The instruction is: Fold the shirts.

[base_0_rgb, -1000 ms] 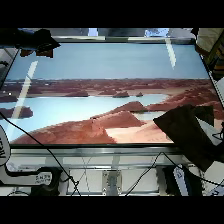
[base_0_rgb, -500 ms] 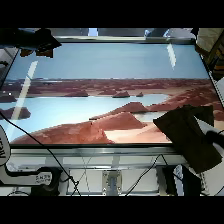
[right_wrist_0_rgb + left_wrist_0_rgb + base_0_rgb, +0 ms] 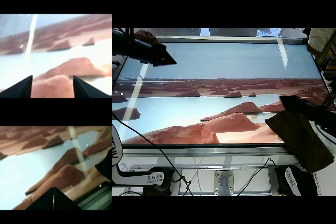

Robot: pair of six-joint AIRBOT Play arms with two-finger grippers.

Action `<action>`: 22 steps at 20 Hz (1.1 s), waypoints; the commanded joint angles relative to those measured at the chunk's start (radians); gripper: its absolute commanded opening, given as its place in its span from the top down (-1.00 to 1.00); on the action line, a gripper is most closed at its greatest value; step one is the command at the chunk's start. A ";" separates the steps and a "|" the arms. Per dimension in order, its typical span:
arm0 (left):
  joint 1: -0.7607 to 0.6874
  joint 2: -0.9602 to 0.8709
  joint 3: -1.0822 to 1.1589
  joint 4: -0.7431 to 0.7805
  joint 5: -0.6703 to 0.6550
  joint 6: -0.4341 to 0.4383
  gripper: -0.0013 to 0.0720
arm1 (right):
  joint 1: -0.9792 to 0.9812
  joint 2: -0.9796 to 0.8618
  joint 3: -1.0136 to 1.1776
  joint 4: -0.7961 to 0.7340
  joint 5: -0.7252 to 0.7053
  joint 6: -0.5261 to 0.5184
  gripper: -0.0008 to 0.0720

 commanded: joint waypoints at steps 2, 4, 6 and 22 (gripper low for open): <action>-0.059 0.000 -0.095 0.001 -0.170 0.000 0.94 | 0.271 -0.106 -0.070 -0.103 -0.079 -0.015 -0.49; -0.114 0.000 -0.171 0.002 -0.156 0.014 0.94 | 0.311 -0.121 -0.070 -0.105 -0.121 -0.004 -0.49; -0.179 0.000 -0.252 0.002 -0.119 0.057 0.94 | 0.311 -0.121 -0.069 -0.075 -0.146 -0.004 -0.49; -0.291 -0.005 -0.385 0.034 0.311 0.113 0.94 | 0.311 -0.121 -0.069 0.000 -0.162 -0.005 -0.51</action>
